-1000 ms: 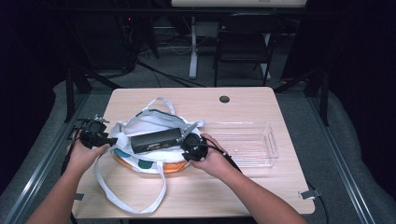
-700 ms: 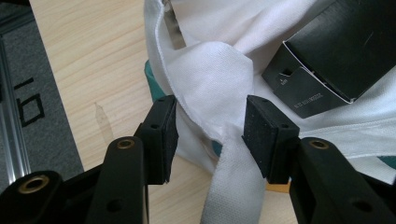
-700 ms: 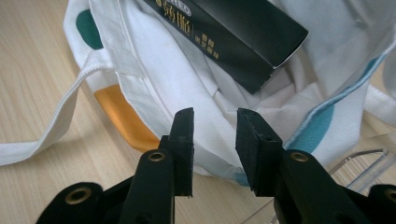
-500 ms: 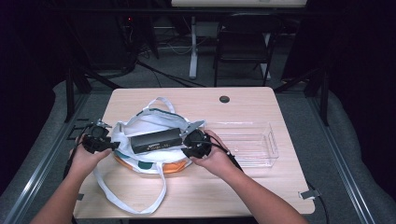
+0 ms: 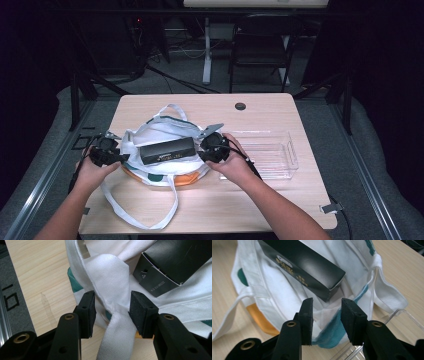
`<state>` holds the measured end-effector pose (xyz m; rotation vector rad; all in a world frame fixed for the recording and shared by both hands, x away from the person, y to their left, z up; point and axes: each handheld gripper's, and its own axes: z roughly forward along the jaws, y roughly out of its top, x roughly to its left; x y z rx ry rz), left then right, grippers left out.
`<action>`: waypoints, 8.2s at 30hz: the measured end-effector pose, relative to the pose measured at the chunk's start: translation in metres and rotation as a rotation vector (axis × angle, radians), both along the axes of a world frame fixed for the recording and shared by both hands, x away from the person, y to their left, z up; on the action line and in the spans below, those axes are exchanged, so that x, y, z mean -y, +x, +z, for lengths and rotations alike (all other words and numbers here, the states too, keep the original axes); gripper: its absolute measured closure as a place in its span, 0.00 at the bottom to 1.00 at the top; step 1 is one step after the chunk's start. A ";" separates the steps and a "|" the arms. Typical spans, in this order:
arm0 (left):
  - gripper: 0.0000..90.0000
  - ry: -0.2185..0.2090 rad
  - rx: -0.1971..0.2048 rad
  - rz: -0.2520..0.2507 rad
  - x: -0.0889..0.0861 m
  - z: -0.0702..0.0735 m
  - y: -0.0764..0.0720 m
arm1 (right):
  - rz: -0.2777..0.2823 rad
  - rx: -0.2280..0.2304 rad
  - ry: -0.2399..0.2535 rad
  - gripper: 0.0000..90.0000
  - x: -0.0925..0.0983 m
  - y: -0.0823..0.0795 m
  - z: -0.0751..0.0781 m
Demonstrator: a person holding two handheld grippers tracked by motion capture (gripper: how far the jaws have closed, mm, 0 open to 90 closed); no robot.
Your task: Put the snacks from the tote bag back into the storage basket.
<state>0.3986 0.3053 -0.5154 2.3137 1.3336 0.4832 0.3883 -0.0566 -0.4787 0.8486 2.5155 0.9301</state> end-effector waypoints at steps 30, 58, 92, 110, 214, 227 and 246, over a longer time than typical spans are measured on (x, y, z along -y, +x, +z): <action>0.57 0.013 0.071 -0.065 0.007 0.038 -0.005 | -0.052 -0.012 -0.109 0.77 0.003 0.016 -0.023; 0.52 0.080 -0.005 -0.219 0.045 0.050 0.006 | -0.055 0.041 0.161 0.55 0.041 -0.024 0.012; 0.33 0.228 -0.089 -0.387 0.089 0.055 0.025 | -0.050 -0.046 0.122 0.55 0.073 -0.040 0.022; 0.31 0.325 -0.155 -0.519 0.122 0.034 0.043 | -0.087 -0.045 0.112 0.54 0.080 -0.036 0.019; 0.47 0.424 -0.118 -0.670 0.130 0.035 0.033 | -0.072 -0.068 0.100 0.54 0.075 -0.034 0.006; 0.47 0.396 -0.107 -0.659 0.124 0.061 0.020 | -0.038 -0.050 0.134 0.56 0.080 -0.033 0.009; 0.47 0.363 -0.077 -0.688 0.125 0.088 0.000 | 0.079 0.023 0.001 0.38 0.080 -0.037 0.023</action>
